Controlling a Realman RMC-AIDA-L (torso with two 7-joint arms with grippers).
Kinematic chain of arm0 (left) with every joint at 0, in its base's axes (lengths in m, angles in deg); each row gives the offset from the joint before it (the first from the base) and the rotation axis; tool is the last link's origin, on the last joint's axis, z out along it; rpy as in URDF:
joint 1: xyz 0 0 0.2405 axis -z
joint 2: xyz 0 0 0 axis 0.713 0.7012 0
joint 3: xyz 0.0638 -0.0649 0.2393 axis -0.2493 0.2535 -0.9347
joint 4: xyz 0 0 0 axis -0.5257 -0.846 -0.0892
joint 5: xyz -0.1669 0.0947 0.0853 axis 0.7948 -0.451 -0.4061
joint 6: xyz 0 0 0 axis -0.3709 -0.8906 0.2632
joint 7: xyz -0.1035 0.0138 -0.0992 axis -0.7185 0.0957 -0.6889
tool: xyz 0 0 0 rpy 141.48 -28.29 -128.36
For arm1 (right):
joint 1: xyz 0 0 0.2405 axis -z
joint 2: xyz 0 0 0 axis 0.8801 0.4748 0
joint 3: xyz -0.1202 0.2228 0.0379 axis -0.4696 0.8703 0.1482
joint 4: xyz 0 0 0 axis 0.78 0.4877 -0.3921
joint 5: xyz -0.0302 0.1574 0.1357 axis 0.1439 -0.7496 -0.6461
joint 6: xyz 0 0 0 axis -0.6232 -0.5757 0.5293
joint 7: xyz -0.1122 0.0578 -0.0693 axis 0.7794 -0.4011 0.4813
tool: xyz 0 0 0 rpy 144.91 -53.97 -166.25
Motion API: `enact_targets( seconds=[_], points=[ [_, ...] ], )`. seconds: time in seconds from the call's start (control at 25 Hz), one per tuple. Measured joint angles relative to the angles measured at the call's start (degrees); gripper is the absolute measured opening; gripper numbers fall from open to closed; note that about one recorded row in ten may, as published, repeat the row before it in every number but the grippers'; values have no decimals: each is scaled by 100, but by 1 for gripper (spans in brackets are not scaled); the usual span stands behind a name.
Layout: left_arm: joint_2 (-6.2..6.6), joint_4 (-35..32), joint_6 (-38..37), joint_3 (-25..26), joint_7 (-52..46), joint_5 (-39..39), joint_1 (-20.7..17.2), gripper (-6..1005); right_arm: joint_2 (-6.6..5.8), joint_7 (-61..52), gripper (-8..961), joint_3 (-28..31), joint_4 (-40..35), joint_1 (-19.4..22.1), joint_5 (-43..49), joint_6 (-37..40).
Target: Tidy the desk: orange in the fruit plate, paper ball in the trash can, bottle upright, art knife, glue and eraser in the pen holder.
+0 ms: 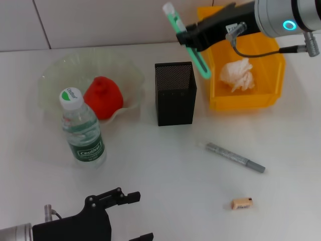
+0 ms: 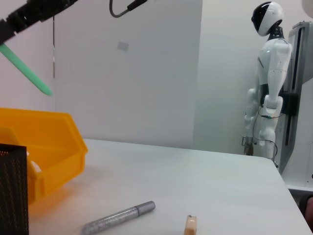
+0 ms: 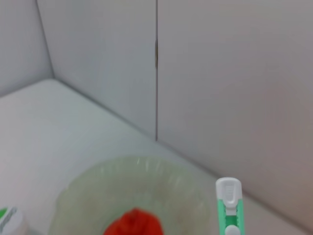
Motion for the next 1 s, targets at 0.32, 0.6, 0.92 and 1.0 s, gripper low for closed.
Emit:
enact_targets(
  seconds=[0.32,0.6,0.92,1.0],
  points=[
    [0,0,-21,11,-38,17,33,787,-1,1980,168,-379,727,868,-1676,-1895],
    [0,1,-23,12,-77,20,57,787,-5,3520,175,-431,1544,1100,-3004,-2530],
    [0,135,5,5,-116,15,163,787,-3,5276,183,-519,2480,1109,-4313,-3019],
    [0,150,6,7,-116,15,177,787,-5,5502,185,-520,2595,1094,-4507,-3055]
  ],
)
